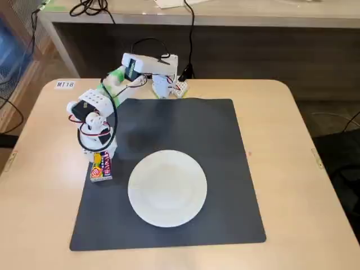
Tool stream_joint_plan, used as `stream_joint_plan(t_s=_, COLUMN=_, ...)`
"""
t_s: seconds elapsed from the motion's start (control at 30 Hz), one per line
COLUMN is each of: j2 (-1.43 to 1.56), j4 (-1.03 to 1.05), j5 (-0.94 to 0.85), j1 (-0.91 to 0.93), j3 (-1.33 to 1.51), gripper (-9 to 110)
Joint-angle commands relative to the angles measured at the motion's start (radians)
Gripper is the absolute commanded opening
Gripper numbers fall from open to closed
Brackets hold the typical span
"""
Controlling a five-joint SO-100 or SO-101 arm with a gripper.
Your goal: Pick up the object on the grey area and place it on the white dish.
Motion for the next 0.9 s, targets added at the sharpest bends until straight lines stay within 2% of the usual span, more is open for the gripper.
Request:
stream_joint_plan(t_s=0.0, j2=0.060, j4=0.006, j5=-0.015, j1=-0.011, j3=-0.014, gripper=9)
stream_joint_plan(t_s=0.57, j2=0.126, j4=0.006, j5=-0.015, j1=-0.041, j3=-0.028, gripper=1)
stream_joint_plan(t_s=0.87, j2=0.172, j4=0.006, j5=-0.020, j1=-0.060, j3=-0.078, gripper=1)
